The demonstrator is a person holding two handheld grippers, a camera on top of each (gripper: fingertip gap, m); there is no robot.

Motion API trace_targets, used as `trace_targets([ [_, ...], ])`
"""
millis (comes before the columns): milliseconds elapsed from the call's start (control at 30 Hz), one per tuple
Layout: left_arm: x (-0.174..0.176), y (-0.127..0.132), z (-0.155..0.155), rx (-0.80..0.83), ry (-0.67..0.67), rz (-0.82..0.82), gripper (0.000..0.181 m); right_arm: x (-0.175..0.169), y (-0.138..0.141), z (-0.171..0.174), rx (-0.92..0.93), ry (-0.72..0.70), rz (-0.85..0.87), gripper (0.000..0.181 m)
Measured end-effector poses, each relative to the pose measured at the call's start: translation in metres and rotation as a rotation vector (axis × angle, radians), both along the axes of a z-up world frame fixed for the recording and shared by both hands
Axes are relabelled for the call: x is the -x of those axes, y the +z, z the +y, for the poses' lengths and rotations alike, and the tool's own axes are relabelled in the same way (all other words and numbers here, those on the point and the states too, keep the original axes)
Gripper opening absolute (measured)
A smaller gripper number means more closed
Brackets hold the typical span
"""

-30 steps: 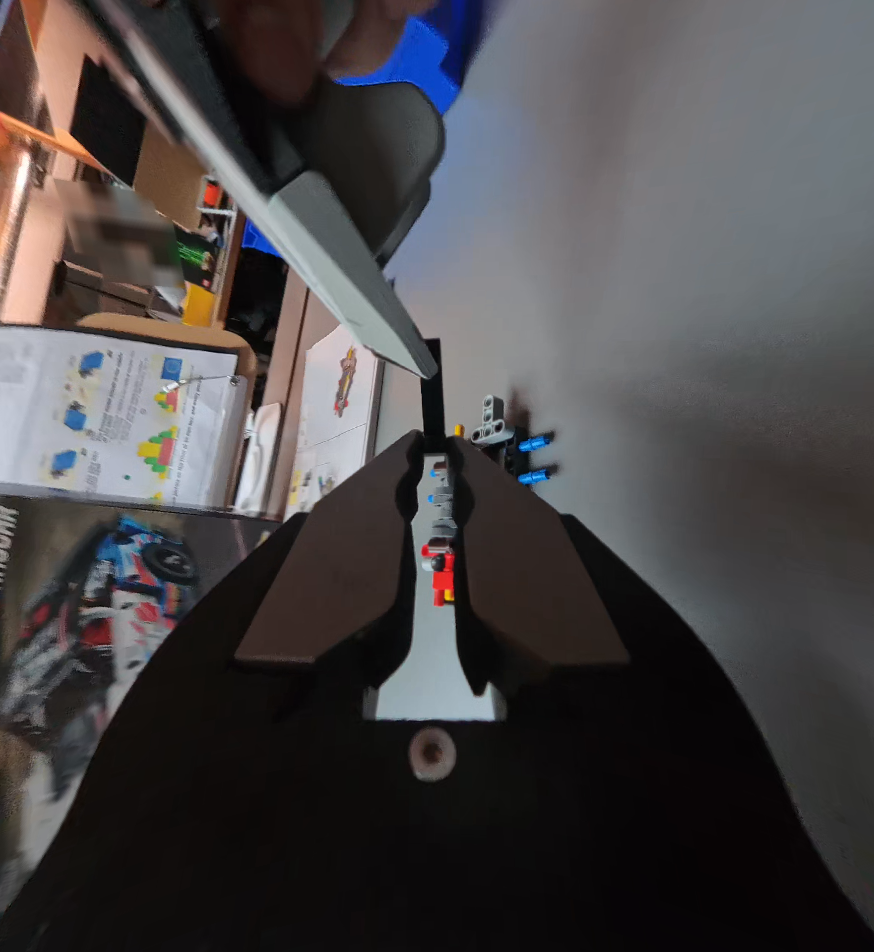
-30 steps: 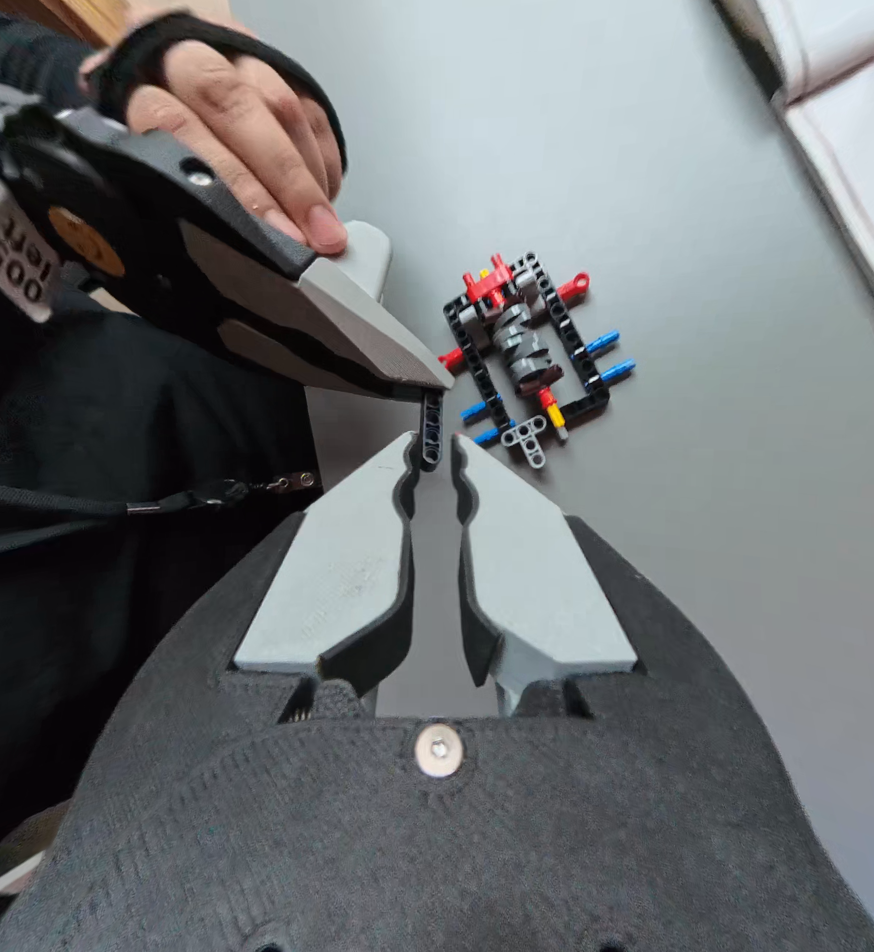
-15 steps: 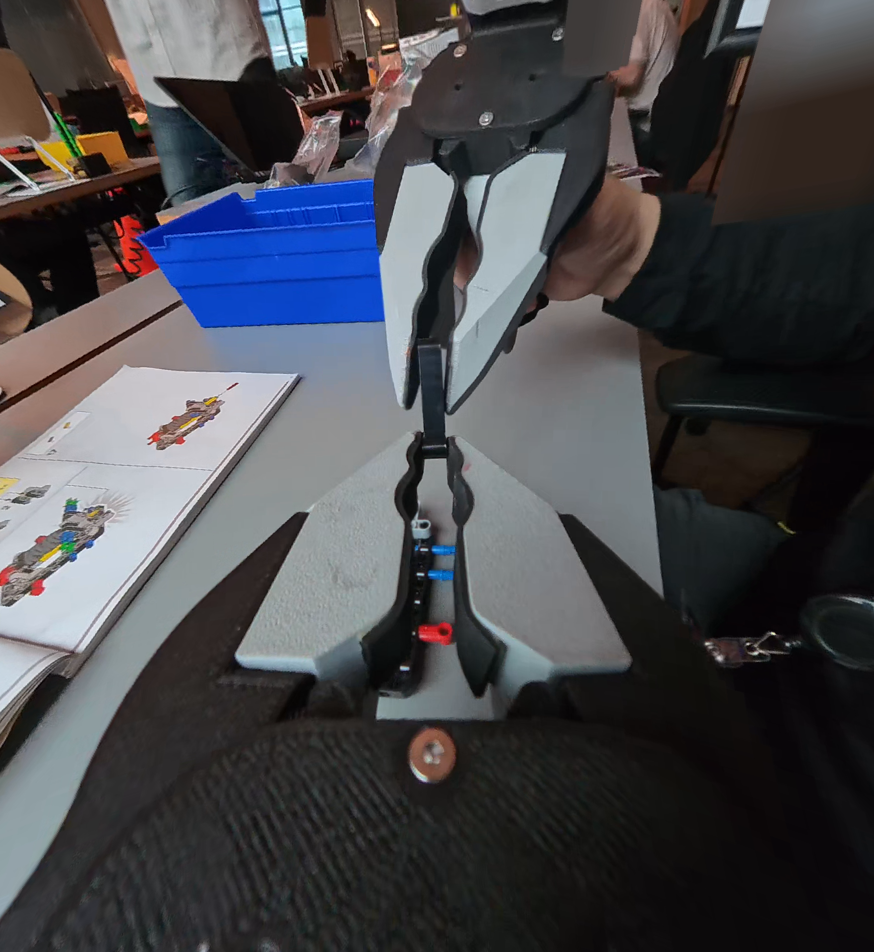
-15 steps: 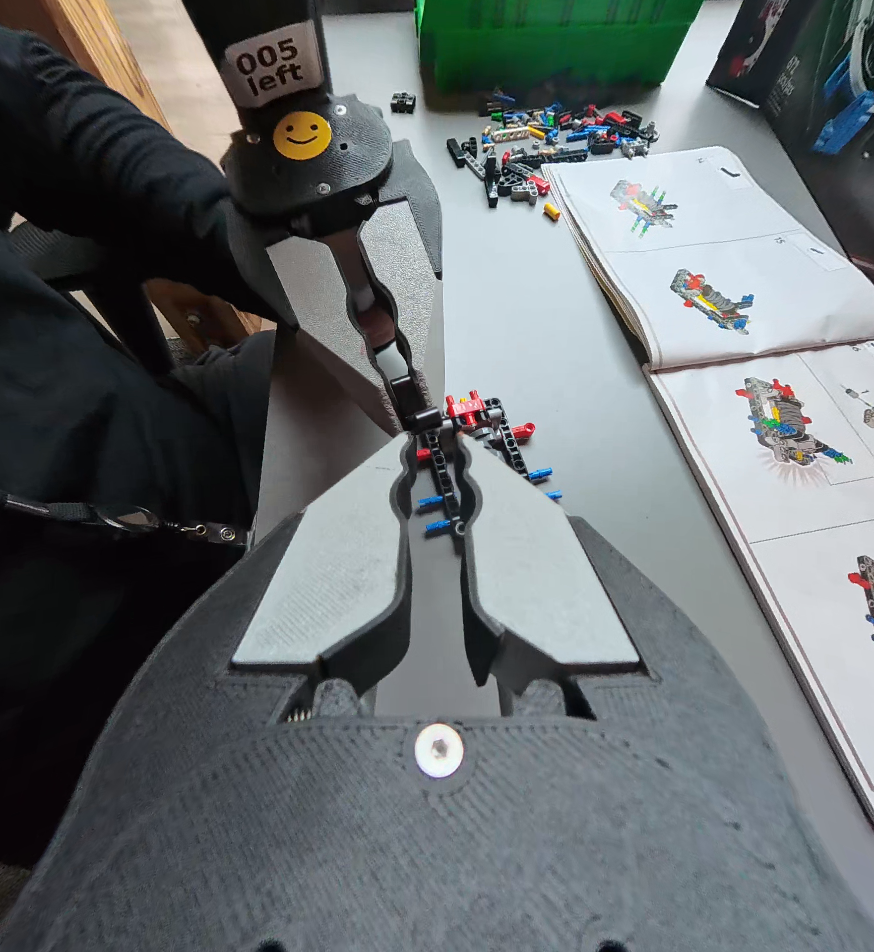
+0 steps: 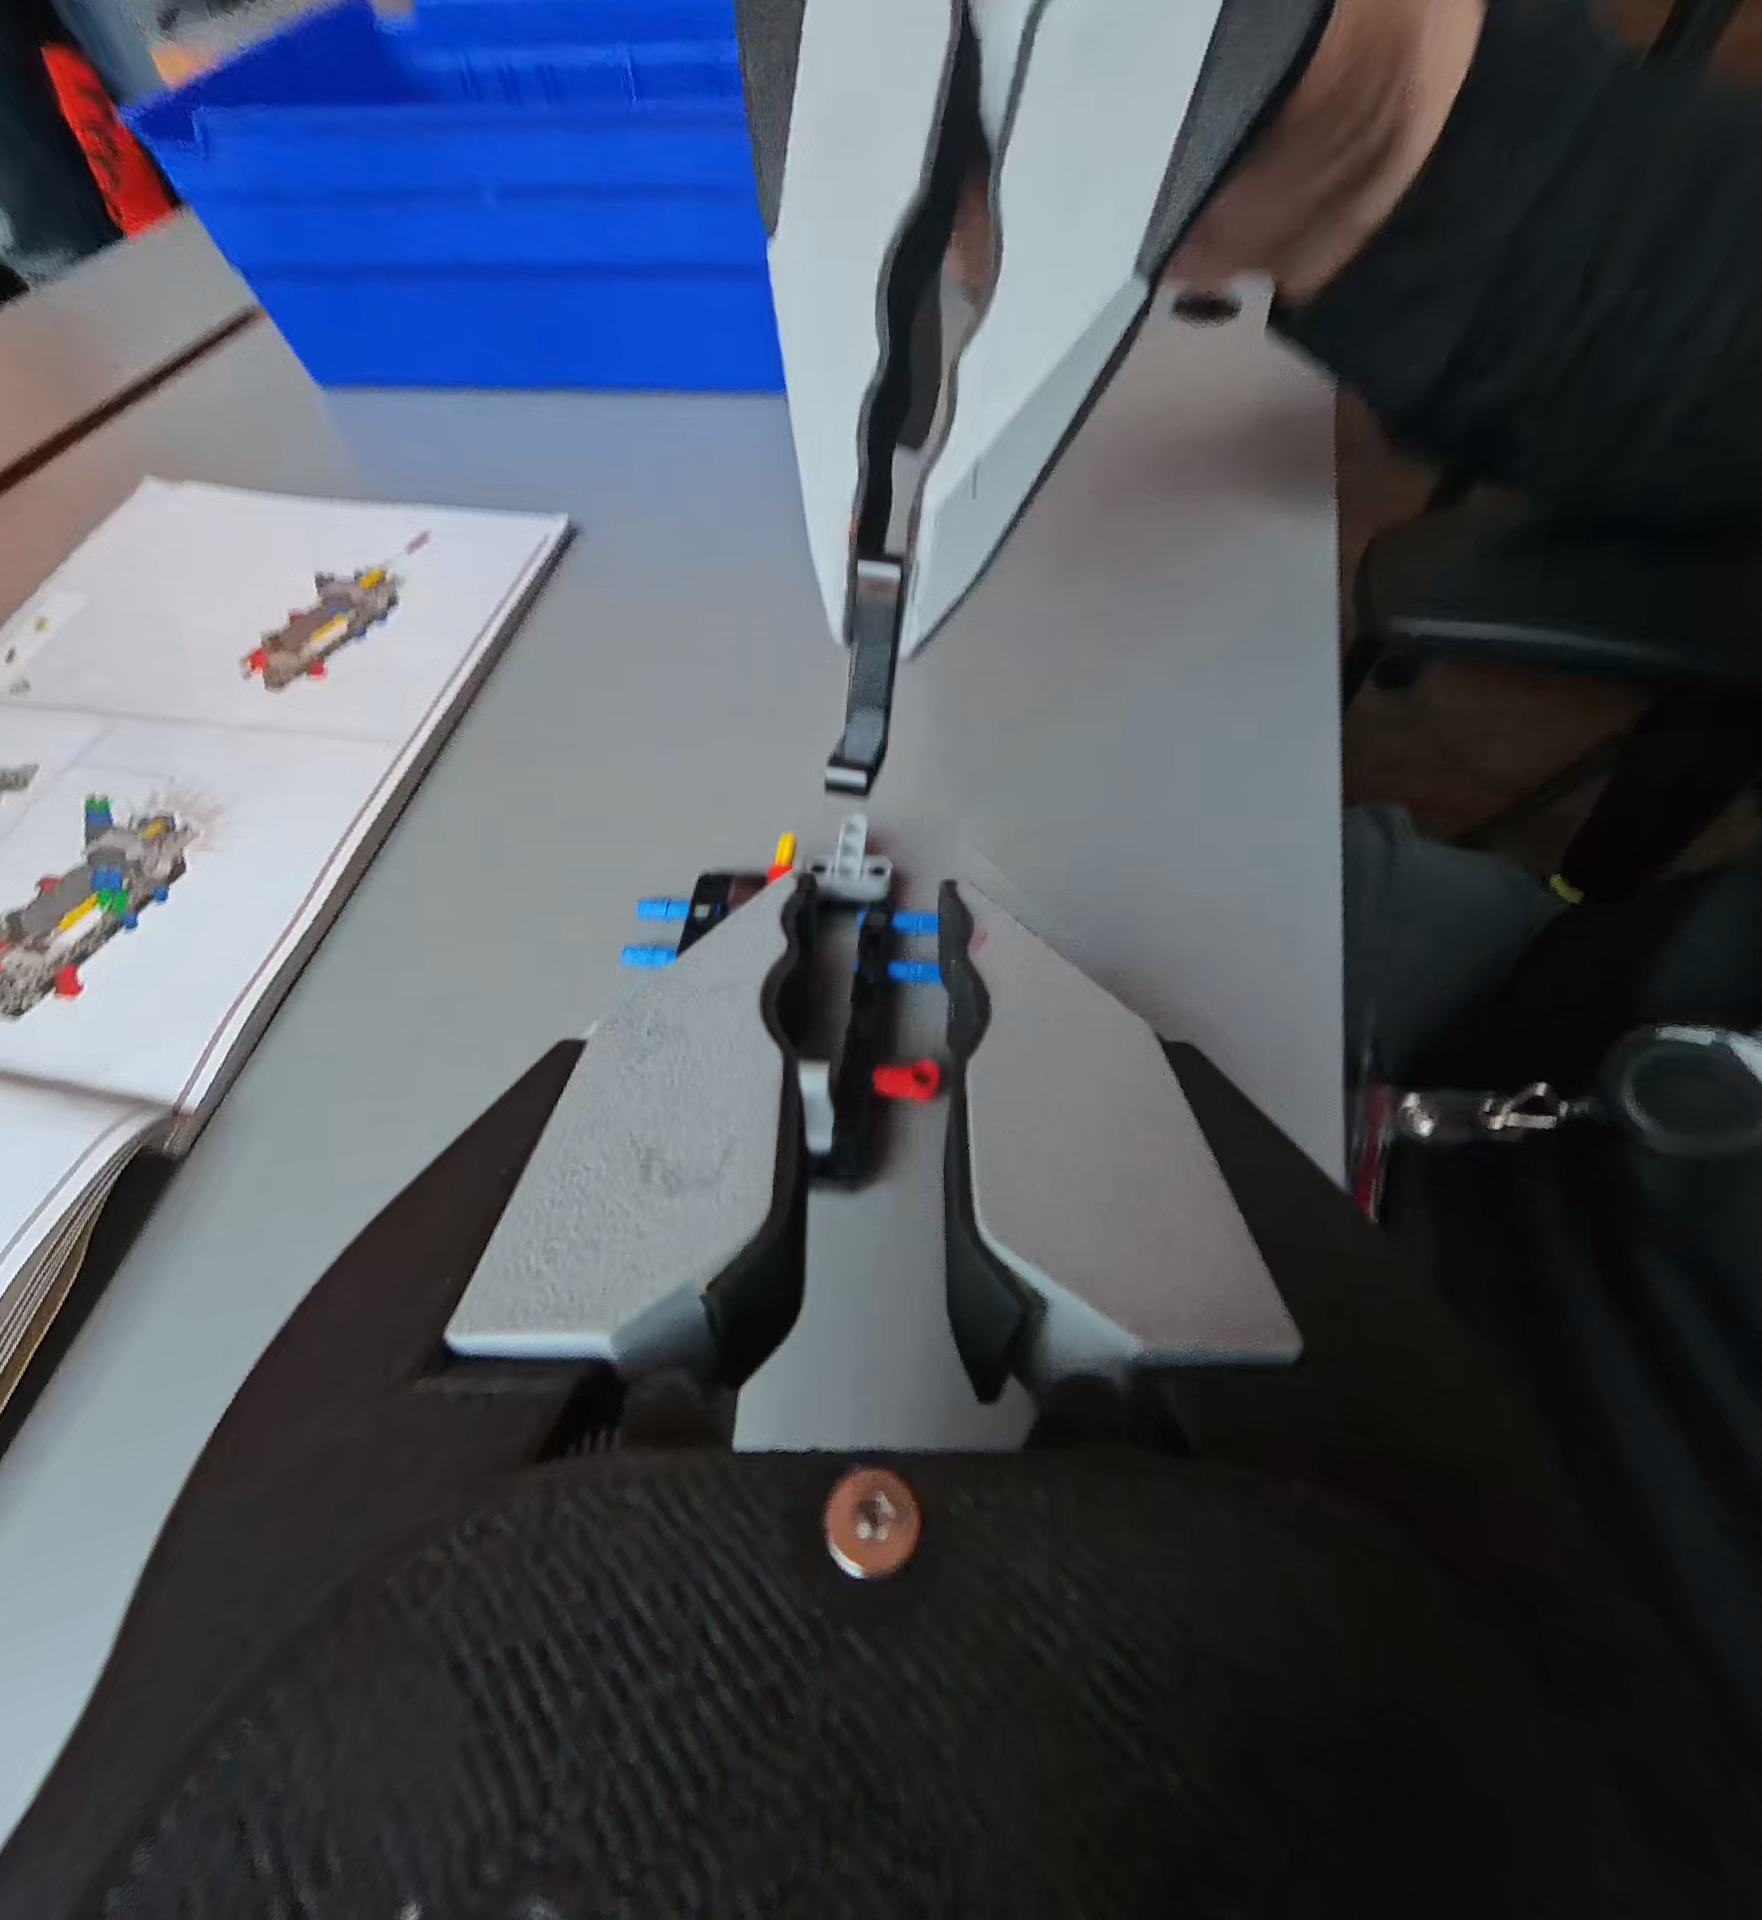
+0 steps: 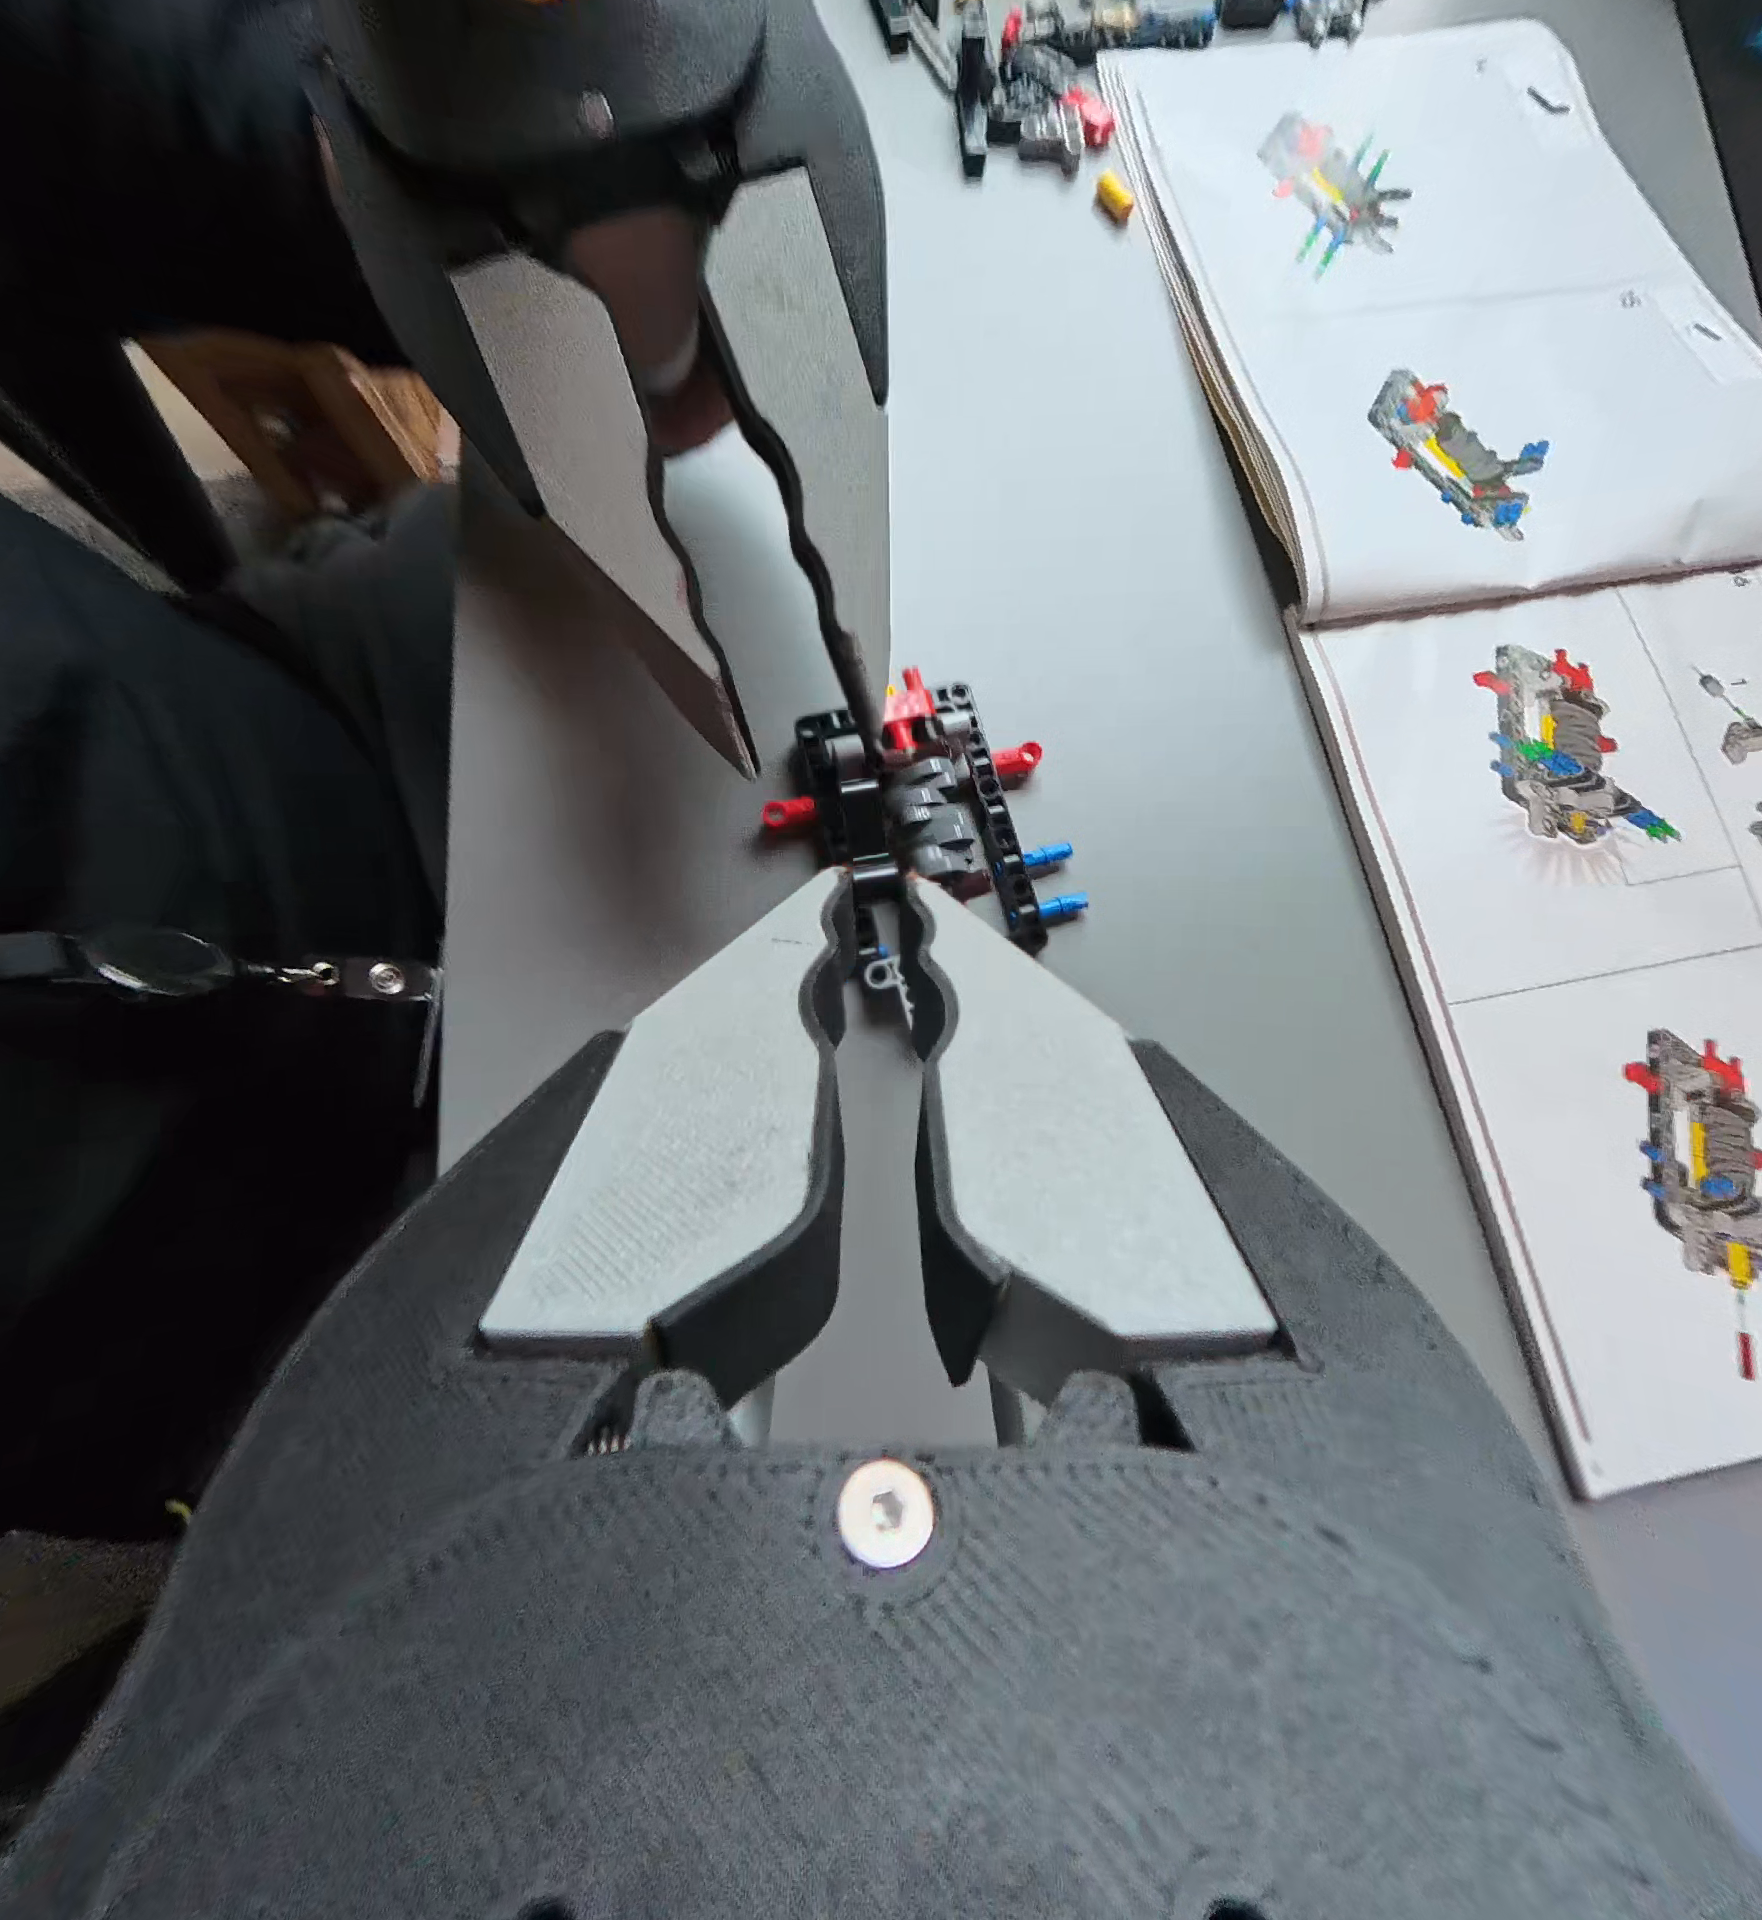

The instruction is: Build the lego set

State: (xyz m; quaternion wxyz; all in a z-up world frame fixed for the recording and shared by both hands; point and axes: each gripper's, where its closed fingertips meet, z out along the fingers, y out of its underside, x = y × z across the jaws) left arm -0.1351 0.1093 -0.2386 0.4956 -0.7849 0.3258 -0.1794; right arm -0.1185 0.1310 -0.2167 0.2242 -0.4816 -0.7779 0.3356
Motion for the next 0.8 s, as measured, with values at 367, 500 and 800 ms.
trace_targets([
  [367,0.019,-0.030,-0.007,0.002,0.020,0.251,0.027,0.008,-0.050,0.004,-0.361,0.061,-0.240,0.004],
  [500,0.013,-0.036,-0.002,0.007,-0.026,0.292,0.023,0.012,-0.059,0.007,-0.373,0.073,-0.272,0.005],
  [800,0.004,-0.048,0.003,0.004,-0.042,0.466,0.022,0.010,-0.070,0.005,-0.172,0.102,-0.373,0.004],
])
